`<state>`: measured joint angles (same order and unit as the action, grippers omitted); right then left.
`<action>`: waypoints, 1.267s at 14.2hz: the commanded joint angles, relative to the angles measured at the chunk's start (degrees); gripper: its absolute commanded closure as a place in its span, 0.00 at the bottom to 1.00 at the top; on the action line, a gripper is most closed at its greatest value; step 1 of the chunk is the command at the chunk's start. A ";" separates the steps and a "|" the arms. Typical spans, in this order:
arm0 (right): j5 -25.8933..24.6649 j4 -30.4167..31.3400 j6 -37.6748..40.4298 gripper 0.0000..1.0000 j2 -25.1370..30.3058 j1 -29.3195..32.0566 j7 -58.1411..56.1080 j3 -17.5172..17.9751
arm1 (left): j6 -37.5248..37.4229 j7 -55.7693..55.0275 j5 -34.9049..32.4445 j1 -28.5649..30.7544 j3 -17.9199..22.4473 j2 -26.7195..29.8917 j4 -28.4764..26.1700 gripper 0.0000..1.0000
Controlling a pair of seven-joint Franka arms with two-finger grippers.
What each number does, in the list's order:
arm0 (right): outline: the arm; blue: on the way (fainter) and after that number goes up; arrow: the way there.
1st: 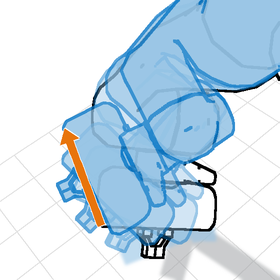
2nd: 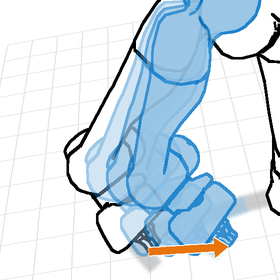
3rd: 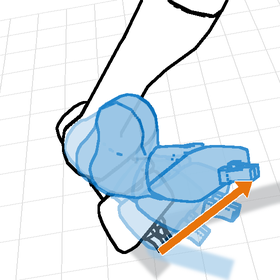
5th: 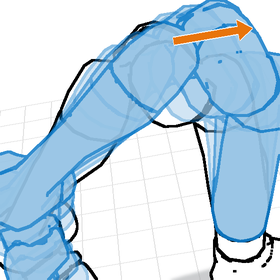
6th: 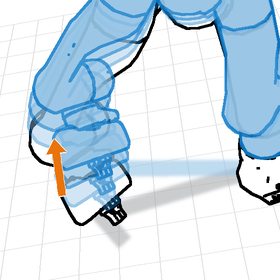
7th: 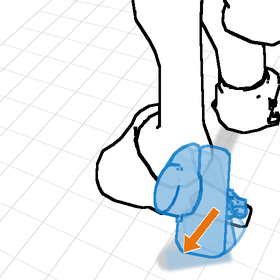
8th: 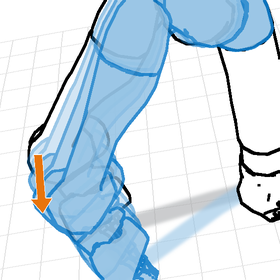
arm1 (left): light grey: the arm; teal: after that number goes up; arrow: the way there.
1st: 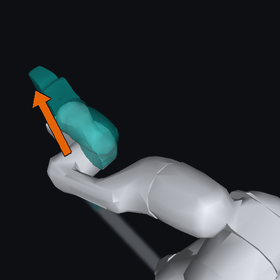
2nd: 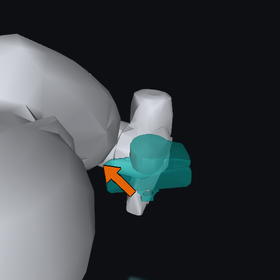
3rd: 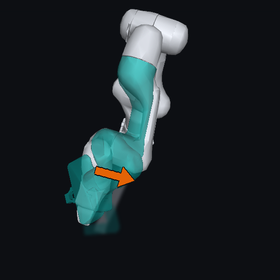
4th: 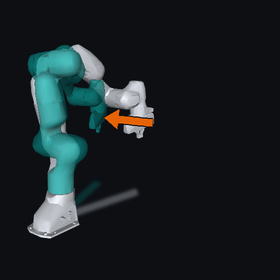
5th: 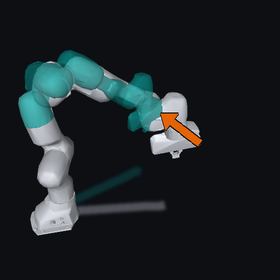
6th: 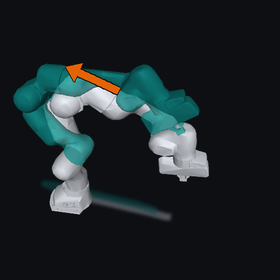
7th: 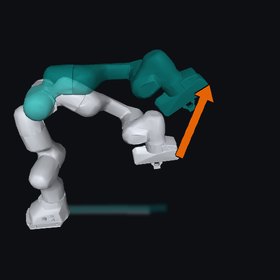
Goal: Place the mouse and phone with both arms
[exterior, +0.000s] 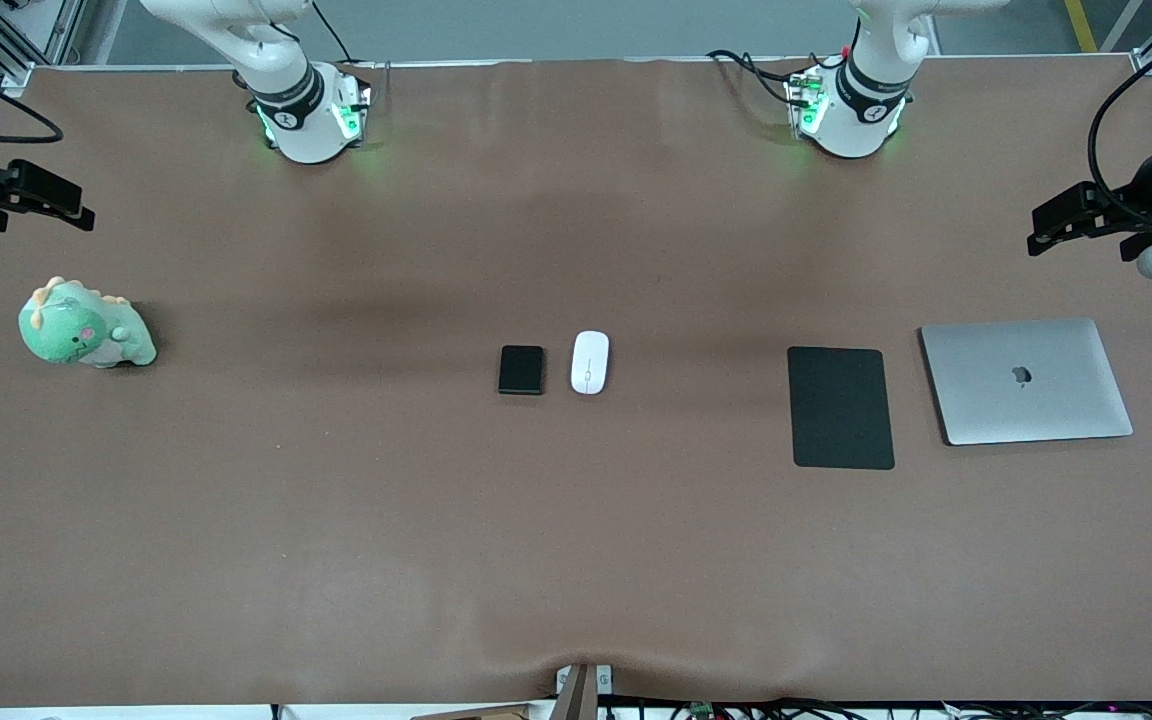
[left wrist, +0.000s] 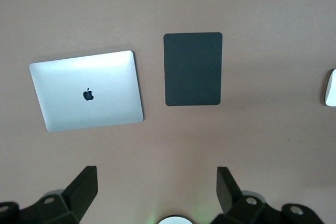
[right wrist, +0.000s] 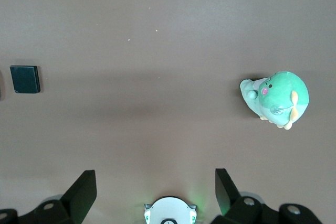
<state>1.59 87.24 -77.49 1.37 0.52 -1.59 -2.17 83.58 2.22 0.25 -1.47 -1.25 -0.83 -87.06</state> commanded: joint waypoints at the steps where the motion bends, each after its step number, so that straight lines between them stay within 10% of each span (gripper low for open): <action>1: -0.63 0.73 0.32 0.00 1.18 0.97 -0.78 0.68 | -0.09 0.94 -0.87 0.15 -0.42 -0.40 0.66 0.00; 11: -0.54 0.65 0.24 0.00 1.09 0.97 -0.78 0.68 | -0.17 -3.70 -0.69 -0.46 -2.62 -1.37 1.02 0.00; 18: -0.54 0.65 0.15 0.00 1.09 0.97 -0.78 0.68 | 1.85 -17.32 0.28 -0.72 -11.83 -4.97 0.58 0.00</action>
<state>1.59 87.25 -77.49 1.37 0.53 -1.59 -2.16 84.82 -11.96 0.25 -2.27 -11.03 -4.67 -87.07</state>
